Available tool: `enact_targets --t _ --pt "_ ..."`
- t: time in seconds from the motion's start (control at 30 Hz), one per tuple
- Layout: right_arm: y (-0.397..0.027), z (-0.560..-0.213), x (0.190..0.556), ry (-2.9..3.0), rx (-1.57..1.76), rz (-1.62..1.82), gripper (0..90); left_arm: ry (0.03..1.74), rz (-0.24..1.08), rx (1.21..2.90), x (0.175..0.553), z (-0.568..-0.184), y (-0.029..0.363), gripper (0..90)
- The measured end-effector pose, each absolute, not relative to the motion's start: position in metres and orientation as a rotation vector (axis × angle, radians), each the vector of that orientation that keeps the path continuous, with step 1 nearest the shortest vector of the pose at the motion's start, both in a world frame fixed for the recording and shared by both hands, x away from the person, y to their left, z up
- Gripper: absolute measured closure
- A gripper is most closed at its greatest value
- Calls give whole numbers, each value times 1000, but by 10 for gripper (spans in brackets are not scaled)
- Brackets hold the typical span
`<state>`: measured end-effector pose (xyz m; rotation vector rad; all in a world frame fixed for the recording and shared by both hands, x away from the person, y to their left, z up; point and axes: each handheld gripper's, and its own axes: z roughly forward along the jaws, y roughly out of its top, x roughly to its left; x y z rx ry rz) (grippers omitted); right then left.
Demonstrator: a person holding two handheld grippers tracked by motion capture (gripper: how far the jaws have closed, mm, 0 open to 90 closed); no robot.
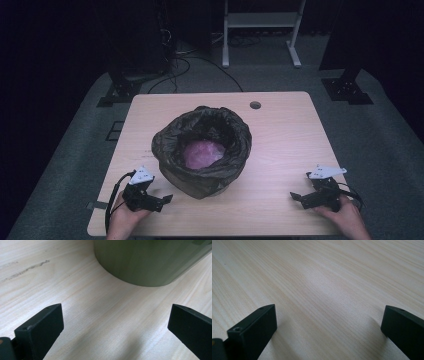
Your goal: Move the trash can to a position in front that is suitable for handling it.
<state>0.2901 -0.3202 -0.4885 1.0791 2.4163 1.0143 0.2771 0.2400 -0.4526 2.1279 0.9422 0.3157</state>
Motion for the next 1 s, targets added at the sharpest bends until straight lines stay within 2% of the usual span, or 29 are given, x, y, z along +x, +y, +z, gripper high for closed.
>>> enact_targets --t 0.57,1.0 --pt "-320 -489 290 2416 1080 1014 0 935 304 2078 275 -416 250 0" --pt "-320 -489 290 2416 1080 1015 0 901 238 2079 270 -386 248 0"
